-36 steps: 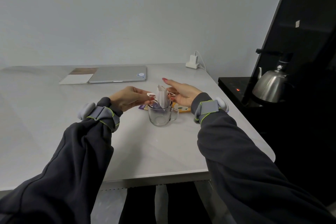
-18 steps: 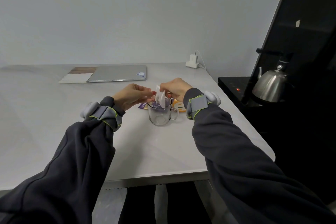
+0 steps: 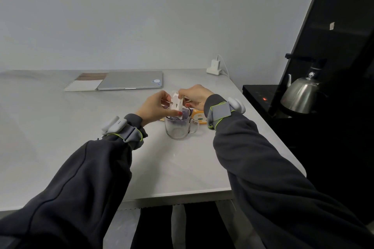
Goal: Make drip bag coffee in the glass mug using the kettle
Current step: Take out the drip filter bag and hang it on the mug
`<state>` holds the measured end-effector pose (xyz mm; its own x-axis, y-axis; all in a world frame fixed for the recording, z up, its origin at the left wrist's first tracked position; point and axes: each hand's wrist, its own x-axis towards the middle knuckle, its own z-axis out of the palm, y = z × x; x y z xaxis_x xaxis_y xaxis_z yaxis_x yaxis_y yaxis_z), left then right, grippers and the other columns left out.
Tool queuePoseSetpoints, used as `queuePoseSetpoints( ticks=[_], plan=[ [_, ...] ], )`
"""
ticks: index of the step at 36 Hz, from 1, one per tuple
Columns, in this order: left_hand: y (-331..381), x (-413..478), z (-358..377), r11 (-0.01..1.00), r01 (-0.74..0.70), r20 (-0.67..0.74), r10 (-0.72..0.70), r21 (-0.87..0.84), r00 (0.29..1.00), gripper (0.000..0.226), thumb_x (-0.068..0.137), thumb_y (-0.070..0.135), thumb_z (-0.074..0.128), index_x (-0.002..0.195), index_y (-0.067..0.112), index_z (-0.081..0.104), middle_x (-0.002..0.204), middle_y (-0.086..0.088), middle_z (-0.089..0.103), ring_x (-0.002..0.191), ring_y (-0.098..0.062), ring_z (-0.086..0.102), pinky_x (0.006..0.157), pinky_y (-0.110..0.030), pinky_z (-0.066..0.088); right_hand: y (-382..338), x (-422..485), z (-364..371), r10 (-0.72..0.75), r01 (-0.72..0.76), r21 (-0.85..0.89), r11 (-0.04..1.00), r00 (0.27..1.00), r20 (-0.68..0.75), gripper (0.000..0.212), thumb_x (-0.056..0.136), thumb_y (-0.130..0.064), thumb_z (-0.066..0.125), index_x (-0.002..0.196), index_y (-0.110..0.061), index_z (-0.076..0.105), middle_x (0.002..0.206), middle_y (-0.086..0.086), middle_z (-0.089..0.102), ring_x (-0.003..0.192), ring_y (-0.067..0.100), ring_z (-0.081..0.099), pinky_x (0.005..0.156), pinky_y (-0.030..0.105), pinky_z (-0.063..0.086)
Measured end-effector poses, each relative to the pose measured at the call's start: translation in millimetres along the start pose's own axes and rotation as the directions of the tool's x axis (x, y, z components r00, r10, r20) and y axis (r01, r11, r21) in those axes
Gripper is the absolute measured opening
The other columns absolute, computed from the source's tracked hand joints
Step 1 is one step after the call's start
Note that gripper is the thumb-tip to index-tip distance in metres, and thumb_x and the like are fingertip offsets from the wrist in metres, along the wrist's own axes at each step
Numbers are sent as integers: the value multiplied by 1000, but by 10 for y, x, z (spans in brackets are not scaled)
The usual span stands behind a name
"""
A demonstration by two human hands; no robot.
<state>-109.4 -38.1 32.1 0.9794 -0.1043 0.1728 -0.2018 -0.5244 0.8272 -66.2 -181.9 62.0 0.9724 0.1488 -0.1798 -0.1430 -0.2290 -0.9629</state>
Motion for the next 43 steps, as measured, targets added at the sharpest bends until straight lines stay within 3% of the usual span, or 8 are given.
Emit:
queuePoseSetpoints(
  ticks=[5,9,13,17,23,33,37,43],
  plan=[
    [-13,26,-46,996,-67,16,67,54,998,36,70,11,81,92,13,53,93,-3,60,87,-16,59,53,-10,45,-9,-7,-26,-18,18,-49,999,1000,-4,17,85,2,52,69,-4,52,62,8,49,51,15,44,40,17,36],
    [-74,45,-92,984,-118,37,114,133,993,32,73,13,79,94,15,55,97,-3,61,88,-19,62,73,-38,57,11,22,-44,-15,15,-66,998,1000,-8,13,85,-1,53,73,-3,52,64,8,48,52,15,45,41,19,37],
    [-110,79,-85,971,-177,60,169,161,984,31,74,13,78,97,13,57,101,-7,63,92,-24,63,84,-39,55,18,23,-54,-10,11,-61,998,1000,9,12,86,-1,53,74,-3,53,65,9,48,53,15,45,40,18,38],
    [-147,101,-106,965,-207,67,198,162,978,31,73,15,79,98,12,61,99,-6,65,86,-19,63,83,-37,54,15,17,-80,0,1,-64,998,1000,26,12,87,-2,53,75,-4,53,67,8,49,56,15,47,43,18,39],
    [-171,103,-127,945,-268,66,261,187,963,34,76,16,77,106,5,67,102,-6,69,75,7,61,81,-21,53,21,24,-94,6,-4,-46,999,999,40,12,87,0,52,75,-3,51,67,9,47,53,14,44,37,17,36],
    [-218,33,-136,952,-275,-1,278,131,961,23,75,12,77,95,1,73,101,-10,72,84,-7,68,86,-24,54,26,4,-107,12,-11,-19,1000,999,47,18,85,3,51,68,-3,50,65,9,47,54,15,45,39,17,36],
    [-222,17,-143,941,-311,-1,313,134,950,16,74,10,77,89,4,74,95,-8,72,76,5,66,82,-17,54,30,3,-98,12,-11,-23,1000,999,40,18,84,3,51,68,-3,50,64,9,48,53,16,45,39,18,37],
    [-211,0,-157,937,-324,1,327,132,945,12,75,13,77,85,8,76,94,-4,71,82,-11,66,77,-22,54,18,-5,-99,8,-7,-35,999,999,35,14,85,1,52,71,-3,52,66,9,49,55,15,46,47,20,38]
  ],
)
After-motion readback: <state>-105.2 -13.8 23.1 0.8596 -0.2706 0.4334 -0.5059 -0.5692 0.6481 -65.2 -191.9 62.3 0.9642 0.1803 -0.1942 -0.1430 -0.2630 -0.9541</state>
